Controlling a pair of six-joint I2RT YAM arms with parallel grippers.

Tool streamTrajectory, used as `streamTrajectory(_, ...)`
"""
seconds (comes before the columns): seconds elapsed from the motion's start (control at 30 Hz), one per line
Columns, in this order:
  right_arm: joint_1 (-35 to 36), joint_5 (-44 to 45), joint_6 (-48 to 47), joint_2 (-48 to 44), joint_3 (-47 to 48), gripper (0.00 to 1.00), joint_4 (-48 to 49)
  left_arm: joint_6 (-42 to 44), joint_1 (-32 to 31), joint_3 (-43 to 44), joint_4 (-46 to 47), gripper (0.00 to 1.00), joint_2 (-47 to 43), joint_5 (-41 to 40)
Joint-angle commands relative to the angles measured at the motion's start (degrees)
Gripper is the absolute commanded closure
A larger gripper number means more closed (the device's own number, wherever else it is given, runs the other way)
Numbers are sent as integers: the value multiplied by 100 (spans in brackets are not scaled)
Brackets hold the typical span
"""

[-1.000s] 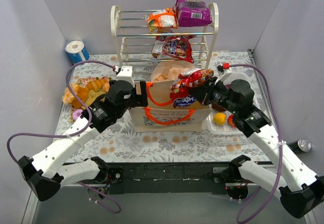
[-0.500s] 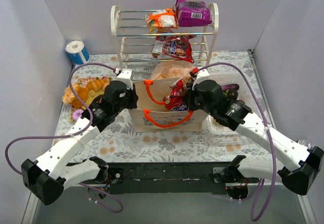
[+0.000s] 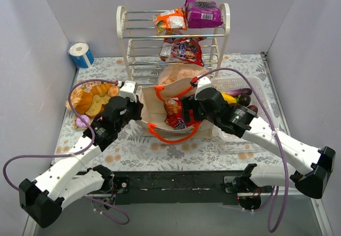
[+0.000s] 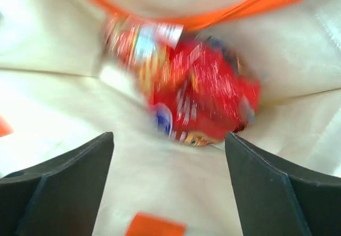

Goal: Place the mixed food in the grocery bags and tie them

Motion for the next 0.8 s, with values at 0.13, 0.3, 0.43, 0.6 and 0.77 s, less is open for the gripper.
streamTrajectory(0.13,87,-955,-284,-874,731,12,391,223,58,-221,395,100,-79,-301)
streamTrajectory(0.3,-167,-367,-906,-412,2083,13,85,188,58,-318,500,100,-158,-161)
streamTrajectory(0.43,-1088,-936,-1374,389,3384,12,145,109,66,-336,491,100,-115,-3)
streamTrajectory(0.6,-2083,-1702,-1874,1400,4360,11,839,-6,66,-397,535,100,-88,313)
streamTrajectory(0.77,-2488,-2176,-2437,2112,4590,10,2067,3,66,-397,518,100,0,446)
